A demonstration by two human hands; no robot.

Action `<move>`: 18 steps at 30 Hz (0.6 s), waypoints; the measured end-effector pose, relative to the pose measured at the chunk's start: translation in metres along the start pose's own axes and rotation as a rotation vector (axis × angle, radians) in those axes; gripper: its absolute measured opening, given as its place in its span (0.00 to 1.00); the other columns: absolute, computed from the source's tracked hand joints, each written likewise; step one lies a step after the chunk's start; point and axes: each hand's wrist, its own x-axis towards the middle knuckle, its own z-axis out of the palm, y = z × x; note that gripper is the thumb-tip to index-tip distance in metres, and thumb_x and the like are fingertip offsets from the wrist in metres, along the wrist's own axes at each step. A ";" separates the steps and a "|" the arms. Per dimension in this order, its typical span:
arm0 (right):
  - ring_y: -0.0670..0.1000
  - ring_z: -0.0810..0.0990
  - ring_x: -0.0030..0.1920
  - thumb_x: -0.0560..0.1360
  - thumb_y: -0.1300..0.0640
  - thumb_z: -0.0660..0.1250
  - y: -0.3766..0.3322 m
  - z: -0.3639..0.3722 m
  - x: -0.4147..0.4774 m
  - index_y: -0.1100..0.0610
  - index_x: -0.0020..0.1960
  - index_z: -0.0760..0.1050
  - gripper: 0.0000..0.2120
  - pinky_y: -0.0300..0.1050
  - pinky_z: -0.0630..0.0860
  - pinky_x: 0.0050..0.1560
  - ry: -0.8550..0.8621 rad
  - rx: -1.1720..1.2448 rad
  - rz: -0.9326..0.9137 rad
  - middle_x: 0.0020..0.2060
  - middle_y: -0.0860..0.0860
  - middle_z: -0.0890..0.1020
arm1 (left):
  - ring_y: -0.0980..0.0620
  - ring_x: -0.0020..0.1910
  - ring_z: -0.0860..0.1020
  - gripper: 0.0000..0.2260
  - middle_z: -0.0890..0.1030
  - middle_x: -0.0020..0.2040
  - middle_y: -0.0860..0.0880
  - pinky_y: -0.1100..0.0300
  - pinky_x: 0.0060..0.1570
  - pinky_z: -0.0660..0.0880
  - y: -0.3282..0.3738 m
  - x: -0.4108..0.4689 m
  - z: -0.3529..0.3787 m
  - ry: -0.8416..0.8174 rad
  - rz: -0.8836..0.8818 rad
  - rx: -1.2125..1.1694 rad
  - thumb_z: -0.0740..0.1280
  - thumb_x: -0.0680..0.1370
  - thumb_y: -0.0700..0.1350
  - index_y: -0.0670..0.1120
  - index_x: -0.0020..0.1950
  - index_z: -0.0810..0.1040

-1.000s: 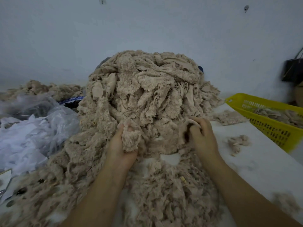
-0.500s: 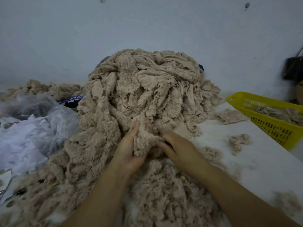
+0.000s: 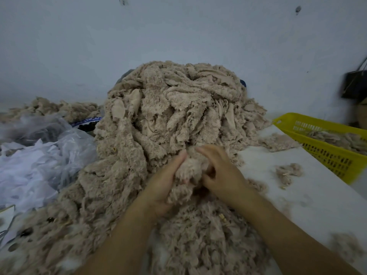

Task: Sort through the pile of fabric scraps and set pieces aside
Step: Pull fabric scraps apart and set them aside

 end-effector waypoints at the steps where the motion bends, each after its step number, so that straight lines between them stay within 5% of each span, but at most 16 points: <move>1: 0.35 0.72 0.53 0.77 0.57 0.67 0.002 0.003 0.001 0.46 0.70 0.70 0.22 0.36 0.72 0.50 -0.053 -0.012 -0.007 0.64 0.36 0.65 | 0.38 0.64 0.78 0.28 0.79 0.63 0.35 0.44 0.69 0.71 -0.001 0.000 0.001 0.053 0.014 0.050 0.72 0.75 0.58 0.39 0.65 0.79; 4: 0.41 0.74 0.43 0.78 0.61 0.63 0.000 0.004 -0.002 0.50 0.47 0.75 0.07 0.41 0.71 0.42 -0.062 0.035 -0.013 0.44 0.42 0.77 | 0.38 0.61 0.80 0.26 0.82 0.60 0.35 0.45 0.65 0.75 -0.002 0.002 0.001 0.199 0.094 0.074 0.74 0.73 0.56 0.38 0.61 0.81; 6: 0.39 0.72 0.36 0.81 0.58 0.62 0.001 0.001 -0.002 0.45 0.39 0.68 0.14 0.33 0.66 0.34 -0.006 0.155 0.044 0.36 0.40 0.75 | 0.40 0.60 0.81 0.24 0.82 0.60 0.36 0.46 0.61 0.77 0.000 0.005 0.000 0.235 0.163 0.050 0.69 0.75 0.55 0.38 0.62 0.80; 11: 0.36 0.79 0.43 0.73 0.30 0.62 -0.004 -0.001 0.000 0.39 0.49 0.72 0.14 0.29 0.72 0.39 0.018 0.480 0.207 0.43 0.37 0.80 | 0.47 0.64 0.79 0.30 0.81 0.63 0.40 0.57 0.58 0.78 -0.002 0.005 0.007 0.052 0.253 0.104 0.51 0.81 0.61 0.42 0.63 0.81; 14: 0.34 0.79 0.47 0.77 0.50 0.68 0.005 0.005 0.002 0.42 0.58 0.69 0.13 0.29 0.74 0.43 0.037 0.463 0.231 0.47 0.39 0.81 | 0.50 0.67 0.77 0.32 0.78 0.68 0.44 0.57 0.65 0.75 -0.010 0.005 0.007 0.027 0.260 0.279 0.51 0.79 0.65 0.44 0.72 0.72; 18: 0.37 0.80 0.33 0.80 0.57 0.62 0.012 -0.004 0.005 0.46 0.44 0.75 0.09 0.27 0.71 0.31 0.284 0.592 0.360 0.32 0.41 0.82 | 0.50 0.61 0.81 0.26 0.81 0.64 0.50 0.53 0.60 0.78 -0.012 0.005 0.008 0.108 0.322 0.417 0.53 0.78 0.63 0.51 0.65 0.78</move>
